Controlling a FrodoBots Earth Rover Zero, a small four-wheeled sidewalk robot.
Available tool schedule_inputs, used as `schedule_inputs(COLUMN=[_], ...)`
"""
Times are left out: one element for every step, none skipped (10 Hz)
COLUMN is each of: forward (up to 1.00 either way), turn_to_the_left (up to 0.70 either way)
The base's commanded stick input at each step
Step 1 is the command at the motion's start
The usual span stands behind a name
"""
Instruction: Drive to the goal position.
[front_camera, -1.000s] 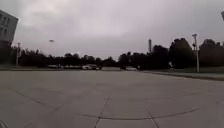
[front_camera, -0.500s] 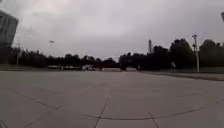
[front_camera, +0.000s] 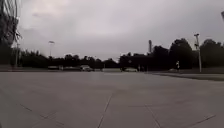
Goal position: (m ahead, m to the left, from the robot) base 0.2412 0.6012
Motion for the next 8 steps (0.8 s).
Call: schedule_inputs(forward=[0.70,0.70,0.70,0.70,0.70,0.70,0.70,0.70], turn_to_the_left=[0.01,0.01,0.01,0.01,0.01,0.01,0.01,0.01])
